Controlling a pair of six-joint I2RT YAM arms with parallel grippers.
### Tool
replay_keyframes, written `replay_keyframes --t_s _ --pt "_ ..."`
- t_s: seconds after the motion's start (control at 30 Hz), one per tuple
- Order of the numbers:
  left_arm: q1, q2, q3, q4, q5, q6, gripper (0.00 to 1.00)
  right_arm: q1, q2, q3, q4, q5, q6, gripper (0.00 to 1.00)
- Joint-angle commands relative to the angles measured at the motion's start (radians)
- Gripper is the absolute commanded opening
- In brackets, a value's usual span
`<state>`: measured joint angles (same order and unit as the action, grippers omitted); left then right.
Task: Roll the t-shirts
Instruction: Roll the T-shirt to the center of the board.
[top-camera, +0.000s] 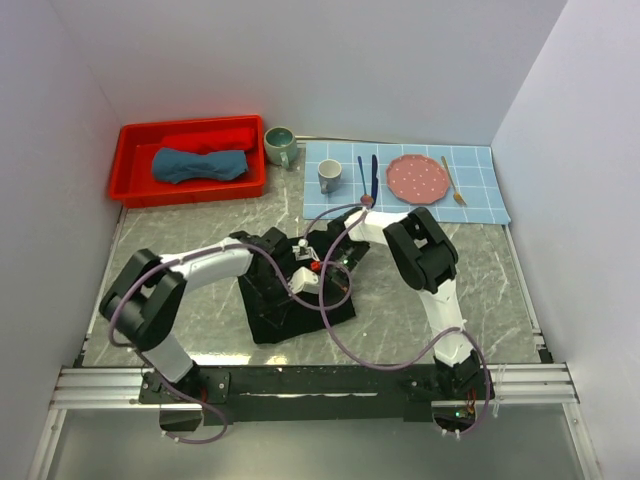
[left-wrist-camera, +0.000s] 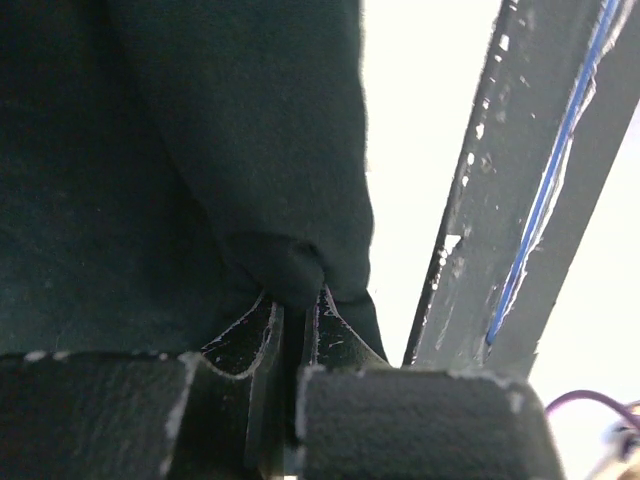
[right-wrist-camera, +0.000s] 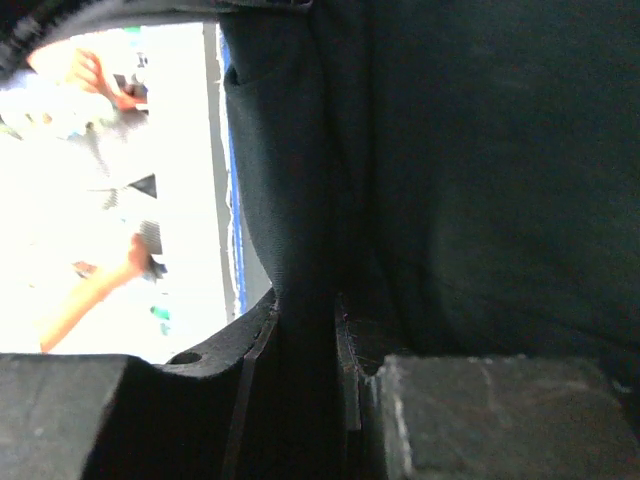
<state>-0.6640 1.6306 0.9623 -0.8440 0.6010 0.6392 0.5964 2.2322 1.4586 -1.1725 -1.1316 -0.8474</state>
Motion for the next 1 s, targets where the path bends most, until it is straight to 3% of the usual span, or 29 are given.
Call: replay_keyframes --t_s 0.0,0.13,0.27,0.3,0.37,0.5,0.7,0.83,0.9,0.97 --pt "0.009 0.090 0.021 -0.001 -0.093 -0.078 0.01 -0.030 0.041 0.023 0.083 0.121 0.172 0.14" --pt "0.027 0.187 0.039 0.017 -0.151 -0.130 0.01 -0.030 0.112 0.080 0.062 0.165 0.261 0.19" --pt "0.040 0.190 0.039 0.031 -0.152 -0.138 0.01 -0.075 0.081 0.059 0.092 0.155 0.294 0.45" --pt "0.040 0.189 0.039 0.029 -0.150 -0.136 0.01 -0.096 0.055 0.039 0.117 0.139 0.313 0.71" --pt "0.040 0.178 0.035 0.033 -0.153 -0.131 0.01 -0.174 -0.041 -0.049 0.217 0.110 0.389 1.00" --pt "0.038 0.173 0.044 0.014 -0.130 -0.110 0.01 -0.283 -0.242 -0.165 0.260 0.116 0.390 1.00" --pt "0.038 0.202 0.079 -0.079 -0.061 -0.021 0.01 -0.363 -0.724 -0.458 0.522 0.374 0.465 1.00" --pt "0.040 0.267 0.133 -0.162 -0.007 0.056 0.01 -0.360 -0.957 -0.634 0.666 0.464 0.467 1.00" --pt "0.040 0.291 0.156 -0.208 0.006 0.095 0.01 -0.330 -1.100 -0.679 0.686 0.498 0.376 1.00" --pt "0.040 0.328 0.187 -0.234 0.014 0.126 0.01 -0.175 -1.278 -0.797 0.825 0.594 0.262 1.00"
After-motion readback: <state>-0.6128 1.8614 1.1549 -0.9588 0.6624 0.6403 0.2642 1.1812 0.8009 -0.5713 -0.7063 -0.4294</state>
